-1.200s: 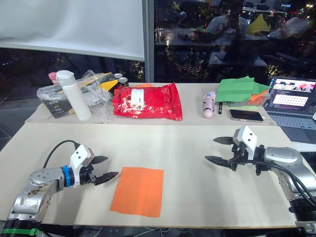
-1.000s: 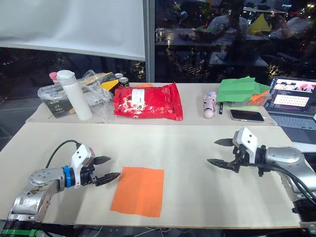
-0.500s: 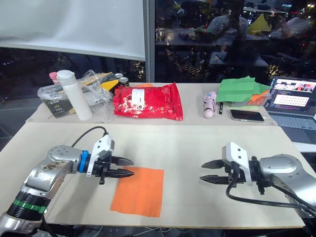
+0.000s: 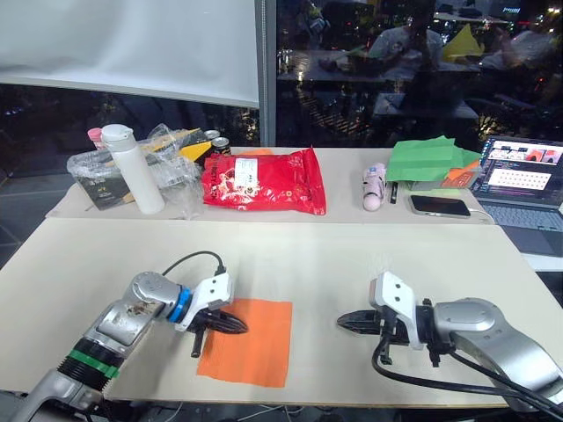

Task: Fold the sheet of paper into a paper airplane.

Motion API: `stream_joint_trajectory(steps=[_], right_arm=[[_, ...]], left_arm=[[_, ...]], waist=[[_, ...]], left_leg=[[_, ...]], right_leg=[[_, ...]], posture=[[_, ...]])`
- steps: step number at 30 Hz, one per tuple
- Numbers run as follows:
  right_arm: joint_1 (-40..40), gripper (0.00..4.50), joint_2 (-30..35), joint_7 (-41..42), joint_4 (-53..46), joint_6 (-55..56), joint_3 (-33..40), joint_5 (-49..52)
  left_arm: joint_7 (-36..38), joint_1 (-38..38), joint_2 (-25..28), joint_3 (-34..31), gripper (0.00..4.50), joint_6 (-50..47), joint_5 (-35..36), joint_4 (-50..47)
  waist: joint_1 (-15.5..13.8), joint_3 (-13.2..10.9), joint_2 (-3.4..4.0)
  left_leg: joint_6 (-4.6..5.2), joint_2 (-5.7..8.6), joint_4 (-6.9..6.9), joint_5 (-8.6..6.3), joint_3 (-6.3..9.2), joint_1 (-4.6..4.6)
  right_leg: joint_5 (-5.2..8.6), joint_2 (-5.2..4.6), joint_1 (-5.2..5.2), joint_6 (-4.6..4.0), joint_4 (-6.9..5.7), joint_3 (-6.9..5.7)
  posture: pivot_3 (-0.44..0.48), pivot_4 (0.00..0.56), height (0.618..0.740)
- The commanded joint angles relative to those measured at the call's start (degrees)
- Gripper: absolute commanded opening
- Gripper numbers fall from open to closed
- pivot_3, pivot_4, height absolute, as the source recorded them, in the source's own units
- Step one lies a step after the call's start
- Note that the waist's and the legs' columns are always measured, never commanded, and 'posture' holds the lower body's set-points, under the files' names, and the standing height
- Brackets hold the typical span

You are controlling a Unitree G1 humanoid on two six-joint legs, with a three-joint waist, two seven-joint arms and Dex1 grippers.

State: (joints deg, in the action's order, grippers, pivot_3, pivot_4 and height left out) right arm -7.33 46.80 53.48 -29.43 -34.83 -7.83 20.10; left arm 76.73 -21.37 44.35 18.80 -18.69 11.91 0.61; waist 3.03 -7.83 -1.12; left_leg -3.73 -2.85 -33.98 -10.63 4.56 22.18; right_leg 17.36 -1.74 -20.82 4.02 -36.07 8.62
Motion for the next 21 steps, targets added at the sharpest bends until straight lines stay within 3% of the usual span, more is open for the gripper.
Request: stream_joint_trajectory(steps=[1, 12, 21], right_arm=[[-2.05, 0.03, -0.31, -0.71, 1.79, 2.25, -2.78, -3.64], [-10.12, 0.03, -6.87, 2.69, 7.58, 3.15, -17.87, -11.1], [-14.15, 0.03, -12.93, 7.59, 14.41, 2.2, -20.18, -8.42]], left_arm=[[-1.03, 1.47, 0.1, 1.48, 0.0, 1.26, -2.92, 0.02], [-2.75, 3.51, 0.98, 1.02, 0.0, -0.03, -3.68, -1.25], [-4.65, 4.94, 1.39, -0.38, 0.0, -3.59, -3.17, -3.66]], waist=[[-0.16, 0.02, 0.01], [-0.23, 0.18, 0.16], [-0.05, 0.21, 0.13]], left_leg=[[0.0, 0.0, -0.01, 0.0, 0.0, -0.05], [0.01, -0.01, 0.0, 0.0, 0.0, -0.2], [0.02, -0.04, -0.01, -0.01, 0.01, -0.33]], right_leg=[[0.0, 0.0, 0.04, 0.0, 0.0, 0.0], [0.03, 0.02, 0.15, 0.01, -0.03, 0.0], [0.04, 0.06, 0.28, 0.02, -0.07, -0.01]], posture=[[0.0, 0.15, 0.715], [0.0, 0.15, 0.715], [0.0, 0.15, 0.715]])
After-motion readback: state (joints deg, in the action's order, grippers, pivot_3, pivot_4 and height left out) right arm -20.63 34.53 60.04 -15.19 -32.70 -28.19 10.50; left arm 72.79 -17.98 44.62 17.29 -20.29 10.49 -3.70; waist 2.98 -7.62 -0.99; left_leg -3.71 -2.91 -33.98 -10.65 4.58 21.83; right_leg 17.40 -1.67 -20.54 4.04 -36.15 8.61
